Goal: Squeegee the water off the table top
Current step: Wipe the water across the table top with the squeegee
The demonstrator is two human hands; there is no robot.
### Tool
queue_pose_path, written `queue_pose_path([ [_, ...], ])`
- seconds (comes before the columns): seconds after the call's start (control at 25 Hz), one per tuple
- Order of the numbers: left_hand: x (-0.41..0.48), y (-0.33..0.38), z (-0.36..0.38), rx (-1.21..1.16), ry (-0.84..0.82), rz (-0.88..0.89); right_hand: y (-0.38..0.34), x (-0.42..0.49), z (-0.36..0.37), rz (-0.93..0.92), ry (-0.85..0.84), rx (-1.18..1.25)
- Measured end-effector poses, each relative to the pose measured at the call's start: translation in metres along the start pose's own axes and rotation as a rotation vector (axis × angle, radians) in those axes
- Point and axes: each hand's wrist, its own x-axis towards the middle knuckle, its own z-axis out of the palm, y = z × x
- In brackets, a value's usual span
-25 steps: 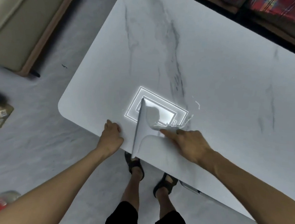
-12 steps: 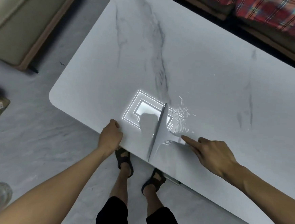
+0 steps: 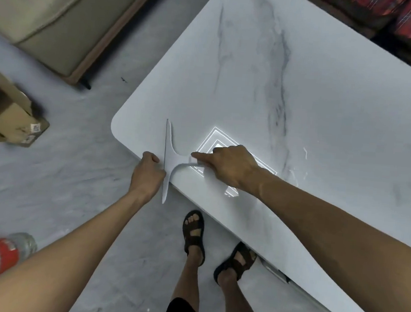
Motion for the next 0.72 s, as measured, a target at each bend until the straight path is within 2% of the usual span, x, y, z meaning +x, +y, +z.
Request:
queue_pose_path([
  [0.2, 0.006, 0.011, 0.014, 0.009, -0.198, 0.050, 0.038, -0.037, 0.008, 0.201, 0.027, 0.113],
  [0.32, 0.000, 0.022, 0.029, 0.078, -0.275, 0.125, 0.060, -0.103, 0.024, 0.381, 0.035, 0.178],
  [0.52, -0.022, 0.039, 0.065, 0.138, -0.420, 0.151, 0.069, -0.237, 0.050, 0.643, 0.052, 0.178],
  [0.64, -0.032, 0.045, 0.078, 0.172, -0.419, 0.182, 0.061, -0.279, 0.044, 0.730, 0.042, 0.153],
  [0.72, -0.036, 0.047, 0.075, 0.158, -0.334, 0.161, 0.049, -0.268, 0.034, 0.670, 0.045, 0.151],
])
